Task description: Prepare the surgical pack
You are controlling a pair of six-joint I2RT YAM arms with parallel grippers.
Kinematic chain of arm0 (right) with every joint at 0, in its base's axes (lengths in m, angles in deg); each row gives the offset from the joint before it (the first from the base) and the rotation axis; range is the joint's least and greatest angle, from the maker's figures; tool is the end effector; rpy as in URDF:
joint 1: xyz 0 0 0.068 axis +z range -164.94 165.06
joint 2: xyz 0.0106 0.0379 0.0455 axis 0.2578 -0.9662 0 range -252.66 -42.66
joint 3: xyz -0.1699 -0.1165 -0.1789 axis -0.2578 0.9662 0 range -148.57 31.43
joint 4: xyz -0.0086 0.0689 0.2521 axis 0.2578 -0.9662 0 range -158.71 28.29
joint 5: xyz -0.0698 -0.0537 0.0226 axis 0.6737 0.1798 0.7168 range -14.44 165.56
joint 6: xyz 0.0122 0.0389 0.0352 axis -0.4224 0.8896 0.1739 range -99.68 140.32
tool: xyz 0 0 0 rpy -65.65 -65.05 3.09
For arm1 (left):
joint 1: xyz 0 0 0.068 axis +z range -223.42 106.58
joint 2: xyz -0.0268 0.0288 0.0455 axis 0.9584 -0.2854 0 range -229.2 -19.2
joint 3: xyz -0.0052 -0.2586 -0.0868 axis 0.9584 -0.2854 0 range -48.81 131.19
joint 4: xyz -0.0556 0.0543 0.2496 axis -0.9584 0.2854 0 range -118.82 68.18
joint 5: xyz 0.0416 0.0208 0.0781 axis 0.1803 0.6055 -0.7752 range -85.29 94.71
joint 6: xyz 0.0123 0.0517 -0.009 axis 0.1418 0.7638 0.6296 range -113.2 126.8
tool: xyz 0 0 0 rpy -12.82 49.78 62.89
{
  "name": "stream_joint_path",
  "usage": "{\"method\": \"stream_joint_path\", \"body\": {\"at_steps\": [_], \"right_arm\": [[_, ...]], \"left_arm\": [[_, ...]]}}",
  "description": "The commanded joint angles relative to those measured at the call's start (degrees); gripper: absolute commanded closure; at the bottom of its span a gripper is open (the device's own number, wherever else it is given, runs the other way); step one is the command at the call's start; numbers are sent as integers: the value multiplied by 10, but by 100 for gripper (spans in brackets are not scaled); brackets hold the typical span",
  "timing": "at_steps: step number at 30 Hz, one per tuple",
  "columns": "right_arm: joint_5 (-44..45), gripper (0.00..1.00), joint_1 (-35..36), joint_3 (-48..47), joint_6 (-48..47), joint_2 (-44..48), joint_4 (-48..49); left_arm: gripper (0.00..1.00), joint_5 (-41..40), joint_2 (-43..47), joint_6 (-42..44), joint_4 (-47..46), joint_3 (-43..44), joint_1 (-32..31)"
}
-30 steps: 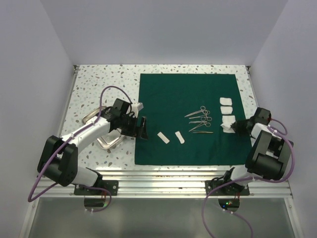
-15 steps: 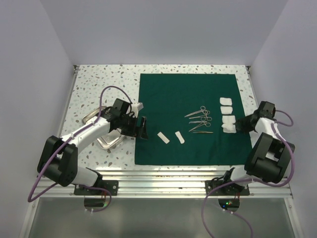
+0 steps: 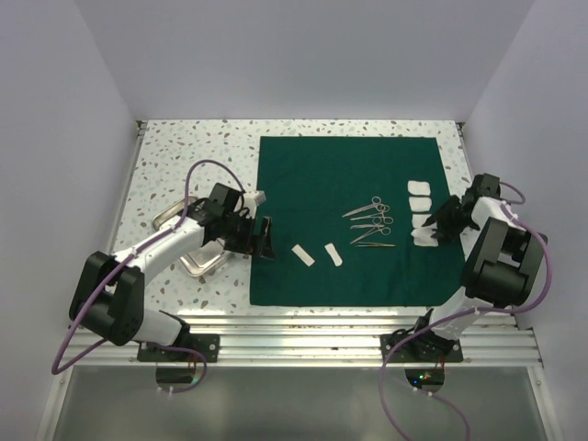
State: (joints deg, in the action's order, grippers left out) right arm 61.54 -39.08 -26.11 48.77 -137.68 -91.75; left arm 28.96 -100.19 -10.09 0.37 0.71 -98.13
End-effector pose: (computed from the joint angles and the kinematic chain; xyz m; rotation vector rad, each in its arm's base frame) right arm 0.2916 -0.1212 0.1748 1.1530 2.4842 0.3568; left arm 0.2400 -0.1266 0.2046 0.3361 2.6868 -0.7942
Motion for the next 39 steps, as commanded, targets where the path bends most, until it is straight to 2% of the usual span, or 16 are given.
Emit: {"method": "stream_joint_path", "body": {"at_steps": [1, 7, 17, 28, 39], "right_arm": [[-13, 55, 18, -41, -79, -6, -17], [2, 59, 20, -61, -124, -12, -32], [10, 57, 33, -108, -218, -50, -59], [35, 57, 62, -139, -248, -110, -75], [67, 56, 66, -146, -249, -78, -89]], "left_arm": [[10, 12, 10, 9, -21, -6, 4], [10, 12, 11, 7, -19, -5, 4], [10, 15, 11, 4, -23, -7, 4], [10, 15, 15, 2, -24, -8, 4], [10, 18, 14, 1, -27, -8, 4]]}}
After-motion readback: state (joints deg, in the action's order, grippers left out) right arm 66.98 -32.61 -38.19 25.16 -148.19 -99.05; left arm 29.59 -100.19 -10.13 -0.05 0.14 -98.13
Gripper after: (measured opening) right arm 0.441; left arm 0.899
